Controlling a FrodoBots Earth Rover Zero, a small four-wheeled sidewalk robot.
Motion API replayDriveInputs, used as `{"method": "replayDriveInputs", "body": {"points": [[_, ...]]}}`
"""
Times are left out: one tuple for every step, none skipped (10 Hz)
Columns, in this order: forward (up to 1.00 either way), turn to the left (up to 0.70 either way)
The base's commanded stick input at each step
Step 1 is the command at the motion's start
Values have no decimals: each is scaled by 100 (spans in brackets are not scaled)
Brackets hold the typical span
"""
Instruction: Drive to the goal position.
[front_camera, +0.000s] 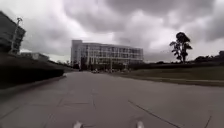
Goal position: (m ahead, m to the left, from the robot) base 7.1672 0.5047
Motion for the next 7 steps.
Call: {"method": "replayDriveInputs", "body": {"points": [[100,41],[100,41],[100,41],[100,41],[100,1],[100,1],[100,1]]}}
